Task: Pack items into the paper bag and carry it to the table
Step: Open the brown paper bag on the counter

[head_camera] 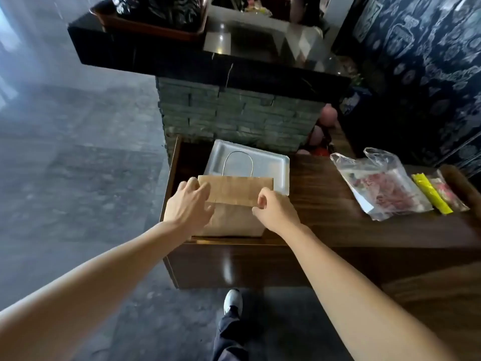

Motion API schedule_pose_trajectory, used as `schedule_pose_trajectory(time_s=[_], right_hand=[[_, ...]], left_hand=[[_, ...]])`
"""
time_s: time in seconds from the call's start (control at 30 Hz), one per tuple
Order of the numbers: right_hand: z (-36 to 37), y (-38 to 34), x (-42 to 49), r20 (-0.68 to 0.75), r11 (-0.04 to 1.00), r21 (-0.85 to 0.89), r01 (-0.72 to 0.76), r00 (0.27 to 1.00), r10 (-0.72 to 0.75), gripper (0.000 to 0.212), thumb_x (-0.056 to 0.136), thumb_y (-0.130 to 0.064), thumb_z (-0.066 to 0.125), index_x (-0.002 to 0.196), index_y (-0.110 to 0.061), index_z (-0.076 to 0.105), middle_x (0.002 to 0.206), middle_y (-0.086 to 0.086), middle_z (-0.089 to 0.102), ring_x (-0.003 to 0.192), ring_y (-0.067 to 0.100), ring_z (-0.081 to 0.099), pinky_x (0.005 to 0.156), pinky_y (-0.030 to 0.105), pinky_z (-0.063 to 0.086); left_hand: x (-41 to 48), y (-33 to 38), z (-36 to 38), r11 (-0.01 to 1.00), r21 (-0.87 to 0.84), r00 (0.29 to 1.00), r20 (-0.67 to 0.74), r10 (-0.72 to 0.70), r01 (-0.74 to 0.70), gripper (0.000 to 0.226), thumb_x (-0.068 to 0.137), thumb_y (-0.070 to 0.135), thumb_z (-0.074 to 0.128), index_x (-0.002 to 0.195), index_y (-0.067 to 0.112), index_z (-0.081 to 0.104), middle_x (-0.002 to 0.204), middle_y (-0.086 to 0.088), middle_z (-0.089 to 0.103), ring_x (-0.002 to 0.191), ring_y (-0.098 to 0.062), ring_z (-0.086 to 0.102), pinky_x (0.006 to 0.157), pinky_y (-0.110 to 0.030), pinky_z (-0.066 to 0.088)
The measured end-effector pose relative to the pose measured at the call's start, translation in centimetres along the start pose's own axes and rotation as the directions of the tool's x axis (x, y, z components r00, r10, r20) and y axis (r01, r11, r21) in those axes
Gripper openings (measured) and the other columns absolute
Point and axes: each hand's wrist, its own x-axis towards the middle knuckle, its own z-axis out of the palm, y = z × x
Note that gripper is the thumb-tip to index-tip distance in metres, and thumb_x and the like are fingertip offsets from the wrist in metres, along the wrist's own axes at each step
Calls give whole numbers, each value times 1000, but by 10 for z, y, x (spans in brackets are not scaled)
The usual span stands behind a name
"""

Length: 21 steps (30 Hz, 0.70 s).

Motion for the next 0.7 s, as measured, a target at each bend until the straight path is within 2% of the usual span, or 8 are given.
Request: schedule_pose_trajectory(time_s=[0.1, 0.2, 0.3, 0.37, 0.43, 0.53, 0.6, 0.7], right_hand=[[12, 9, 15, -46, 997, 2, 76, 996, -76, 25, 83, -30, 66, 108, -27, 66, 105, -4, 46, 105, 20, 46, 81, 37, 51], [26, 21, 30, -44, 984, 2, 177, 983, -177, 26, 83, -18, 69, 108, -21, 75, 104, 1, 53, 109, 27, 44, 93, 36, 48], [33, 36, 46, -112, 971, 91, 220, 971, -209, 25, 76, -15, 79, 100, -20, 80, 103, 6, 60, 103, 30, 48, 93, 39, 48], [34, 45, 50, -119, 959, 177, 222, 972, -203, 27, 72, -21, 85, 99, -23, 81, 110, 5, 60, 107, 28, 47, 95, 42, 48], [34, 55, 53, -67, 957, 237, 167, 986, -156, 35, 71, -31, 87, 105, -27, 80, 130, 7, 55, 121, 29, 42, 105, 43, 42], [28, 69, 58, 142, 931, 363, -28, 990, -25, 56, 73, -40, 84, 126, -35, 66, 155, 5, 32, 141, 25, 26, 113, 38, 31], [21, 76, 63, 221, 878, 469, -96, 975, -11, 65, 75, -38, 83, 135, -37, 58, 152, -1, 39, 138, 13, 36, 109, 28, 39], [10, 79, 72, 202, 800, 593, -93, 979, -36, 59, 82, -35, 78, 136, -39, 55, 140, -21, 52, 128, -8, 45, 97, 6, 40]], left_hand=[[10, -11, 11, 994, 32, 994, 54, 100, -102, 29, 82, 38, 69, 110, 31, 66, 114, 5, 56, 104, -23, 47, 73, -35, 55], [20, -22, 27, 993, -50, 989, 93, 111, -107, 26, 85, 32, 69, 111, 31, 72, 108, 8, 64, 97, -21, 51, 79, -37, 56], [31, -26, 39, 987, -149, 995, 74, 74, -62, 19, 82, 29, 75, 100, 29, 78, 97, 6, 66, 89, -21, 52, 80, -34, 55], [33, -24, 44, 973, -230, 998, 63, 1, 14, 16, 78, 32, 79, 93, 31, 80, 95, 7, 64, 90, -19, 50, 85, -27, 50], [33, -20, 50, 945, -300, 991, 67, -115, 130, 17, 73, 32, 83, 90, 32, 81, 103, 8, 63, 100, -19, 48, 91, -19, 41], [30, -6, 59, 862, -400, 950, 98, -298, 312, 26, 69, 25, 86, 95, 25, 80, 121, 5, 60, 111, -14, 56, 95, -19, 43], [29, 5, 64, 800, -472, 923, 87, -375, 370, 32, 70, 30, 85, 100, 25, 77, 127, 7, 58, 112, -7, 58, 93, -17, 47], [32, 18, 68, 648, -561, 834, 152, -531, 515, 44, 79, 52, 70, 120, 36, 62, 138, 13, 49, 119, -2, 51, 96, -23, 48]])
